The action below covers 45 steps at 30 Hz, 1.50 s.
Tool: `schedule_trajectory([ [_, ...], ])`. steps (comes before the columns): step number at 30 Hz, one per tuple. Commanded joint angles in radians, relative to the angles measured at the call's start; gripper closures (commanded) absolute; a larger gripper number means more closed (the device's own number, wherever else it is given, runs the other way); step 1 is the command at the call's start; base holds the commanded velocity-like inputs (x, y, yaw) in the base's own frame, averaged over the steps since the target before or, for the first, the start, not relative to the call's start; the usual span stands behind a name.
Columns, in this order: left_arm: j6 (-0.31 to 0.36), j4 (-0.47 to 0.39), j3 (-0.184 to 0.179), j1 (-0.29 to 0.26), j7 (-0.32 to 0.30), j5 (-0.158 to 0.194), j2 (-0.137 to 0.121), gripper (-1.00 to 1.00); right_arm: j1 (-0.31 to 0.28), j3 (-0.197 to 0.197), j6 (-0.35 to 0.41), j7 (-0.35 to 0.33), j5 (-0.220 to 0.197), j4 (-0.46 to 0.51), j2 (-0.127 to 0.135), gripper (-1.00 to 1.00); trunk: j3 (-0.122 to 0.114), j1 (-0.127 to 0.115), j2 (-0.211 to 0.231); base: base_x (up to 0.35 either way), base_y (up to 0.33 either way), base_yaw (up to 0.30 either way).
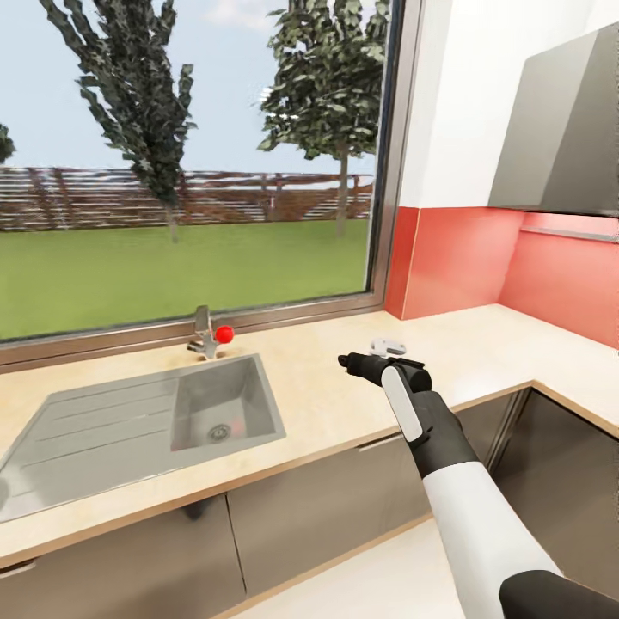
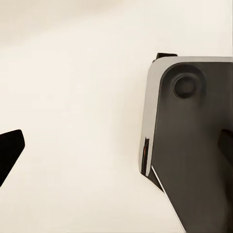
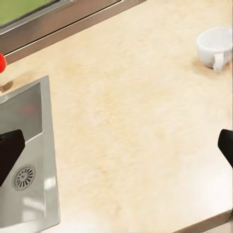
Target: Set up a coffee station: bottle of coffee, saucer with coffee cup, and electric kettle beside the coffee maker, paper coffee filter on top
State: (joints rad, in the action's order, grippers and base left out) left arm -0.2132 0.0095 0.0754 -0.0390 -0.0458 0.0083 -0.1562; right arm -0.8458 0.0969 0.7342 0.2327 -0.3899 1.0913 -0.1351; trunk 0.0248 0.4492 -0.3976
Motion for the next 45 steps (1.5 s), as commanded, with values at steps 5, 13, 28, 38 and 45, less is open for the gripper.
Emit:
schedule_trajectory([
  [5, -0.002, 0.004, 0.007, -0.001, -0.002, 0.001, -0.001, -1.00, -0.001, 0.001, 0.002, 0.010, -0.009, 0.001, 0.000, -1.00, 0.002, 0.001, -0.002, 0.122, -0.273, 0.000],
  [13, 0.000, 0.006, 0.007, -0.001, -0.002, 0.000, 0.000, -1.00, -0.001, 0.001, 0.002, 0.010, -0.009, 0.001, 0.000, -1.00, 0.002, 0.001, -0.002, 0.132, -0.273, 0.083],
  [28, 0.000, 0.006, 0.007, -0.001, -0.002, 0.001, 0.000, -1.00, -0.001, 0.001, 0.004, 0.010, -0.001, 0.004, 0.001, -1.00, 0.002, 0.001, -0.002, 0.128, -0.273, 0.270],
  [38, 0.000, 0.006, 0.007, -0.001, -0.002, 0.001, 0.000, -1.00, -0.001, 0.001, 0.006, 0.010, 0.000, 0.005, 0.003, -1.00, 0.002, 0.001, -0.002, 0.121, -0.273, 0.249],
  [45, 0.000, 0.006, 0.006, -0.001, -0.002, 0.001, 0.005, -1.00, -0.001, 0.001, 0.005, 0.010, -0.004, 0.007, 0.015, -1.00, 0.002, 0.001, -0.002, 0.019, -0.273, 0.268],
])
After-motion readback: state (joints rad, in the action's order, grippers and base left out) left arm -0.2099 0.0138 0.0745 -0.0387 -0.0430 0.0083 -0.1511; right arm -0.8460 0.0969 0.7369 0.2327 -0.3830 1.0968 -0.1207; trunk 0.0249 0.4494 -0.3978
